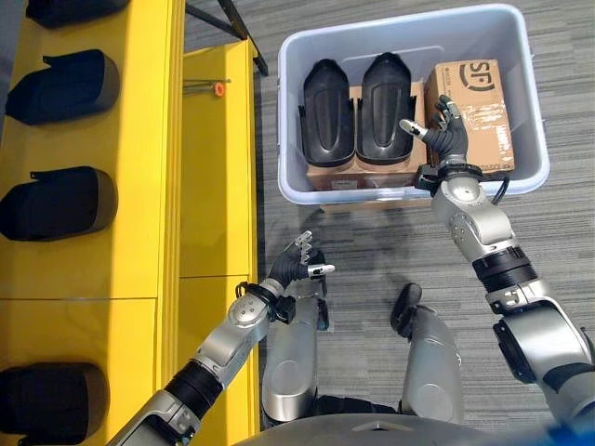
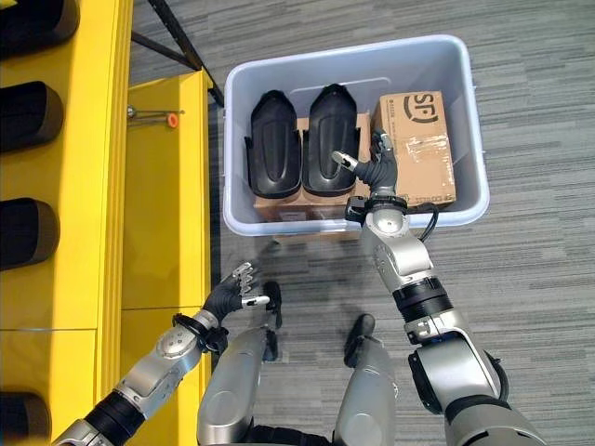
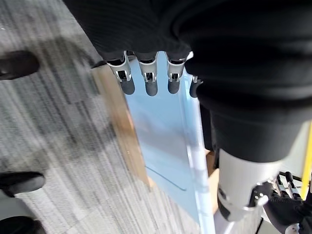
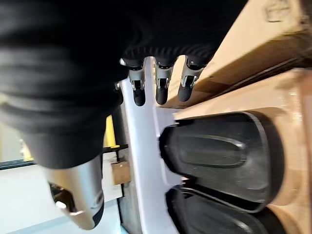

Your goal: Move parts from the plastic box to the shelf.

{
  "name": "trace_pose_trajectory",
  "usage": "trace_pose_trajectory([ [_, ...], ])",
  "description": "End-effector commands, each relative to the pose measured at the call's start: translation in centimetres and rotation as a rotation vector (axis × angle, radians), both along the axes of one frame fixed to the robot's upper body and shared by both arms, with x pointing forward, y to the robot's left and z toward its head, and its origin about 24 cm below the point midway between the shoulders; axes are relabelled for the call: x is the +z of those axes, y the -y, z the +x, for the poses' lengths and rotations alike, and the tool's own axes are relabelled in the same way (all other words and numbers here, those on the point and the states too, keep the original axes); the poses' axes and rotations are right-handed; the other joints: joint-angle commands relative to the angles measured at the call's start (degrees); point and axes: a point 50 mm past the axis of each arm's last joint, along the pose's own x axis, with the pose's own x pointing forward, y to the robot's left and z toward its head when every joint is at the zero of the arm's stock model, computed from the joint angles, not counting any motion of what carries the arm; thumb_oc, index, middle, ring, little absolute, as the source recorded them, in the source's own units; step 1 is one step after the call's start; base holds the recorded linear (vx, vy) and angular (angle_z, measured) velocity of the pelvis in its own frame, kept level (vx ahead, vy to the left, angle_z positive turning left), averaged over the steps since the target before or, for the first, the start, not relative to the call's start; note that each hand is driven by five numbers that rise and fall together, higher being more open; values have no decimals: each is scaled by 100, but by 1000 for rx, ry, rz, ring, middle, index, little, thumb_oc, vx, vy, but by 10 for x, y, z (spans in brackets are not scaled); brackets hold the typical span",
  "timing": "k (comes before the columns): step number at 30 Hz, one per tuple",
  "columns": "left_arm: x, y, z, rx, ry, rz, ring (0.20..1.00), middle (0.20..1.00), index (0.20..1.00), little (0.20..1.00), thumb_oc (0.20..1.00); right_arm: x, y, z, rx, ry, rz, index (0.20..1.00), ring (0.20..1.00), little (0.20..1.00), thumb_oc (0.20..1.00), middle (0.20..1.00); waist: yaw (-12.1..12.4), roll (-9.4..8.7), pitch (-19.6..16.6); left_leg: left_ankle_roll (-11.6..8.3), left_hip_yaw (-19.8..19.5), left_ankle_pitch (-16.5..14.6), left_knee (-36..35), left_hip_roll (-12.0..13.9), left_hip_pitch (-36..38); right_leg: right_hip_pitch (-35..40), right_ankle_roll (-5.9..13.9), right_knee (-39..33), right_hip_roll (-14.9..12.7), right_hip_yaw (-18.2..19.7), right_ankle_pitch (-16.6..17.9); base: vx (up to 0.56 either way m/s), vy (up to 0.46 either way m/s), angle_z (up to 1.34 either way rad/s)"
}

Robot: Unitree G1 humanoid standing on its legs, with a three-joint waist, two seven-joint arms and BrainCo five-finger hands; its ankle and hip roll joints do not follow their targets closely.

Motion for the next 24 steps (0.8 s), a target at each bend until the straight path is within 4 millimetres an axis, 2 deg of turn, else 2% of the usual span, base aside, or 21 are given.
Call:
trace_pose_trajectory([
  [1, 14, 10, -7, -42, 65, -78, 1000, 1000, 1000, 1000, 1000, 42, -3, 3, -2, 145, -4, 1000, 1000, 1000, 1000, 1000, 24, -20, -52, -14, 59, -312, 120, -148, 100, -59, -84, 240, 304, -105, 123, -31, 14, 12],
  [10, 13, 14, -11, -38, 55, -96, 1000, 1000, 1000, 1000, 1000, 37, -9, 6, -7, 126, -55, 1000, 1000, 1000, 1000, 1000, 91, 77, -52, -37, 3, -437, 318, -254, -297, -493, -53, 685, 191, -10, -135, 19, 8, 5],
  [17, 12, 13, -15, -44, 44, -95, 1000, 1000, 1000, 1000, 1000, 41, -5, 10, -56, 146, -32, 1000, 1000, 1000, 1000, 1000, 189, 150, -52, -13, -44, -468, 444, -293, -533, -706, -65, 884, 156, -5, -197, 11, -6, 4],
  [24, 8, 19, -22, -65, 22, -107, 1000, 1000, 1000, 1000, 1000, 48, 7, 17, -180, 165, 6, 1000, 1000, 1000, 1000, 1000, 295, 321, -52, 9, -68, -539, 697, -350, -933, -1086, -111, 1152, 90, 42, -291, 40, 9, 0],
])
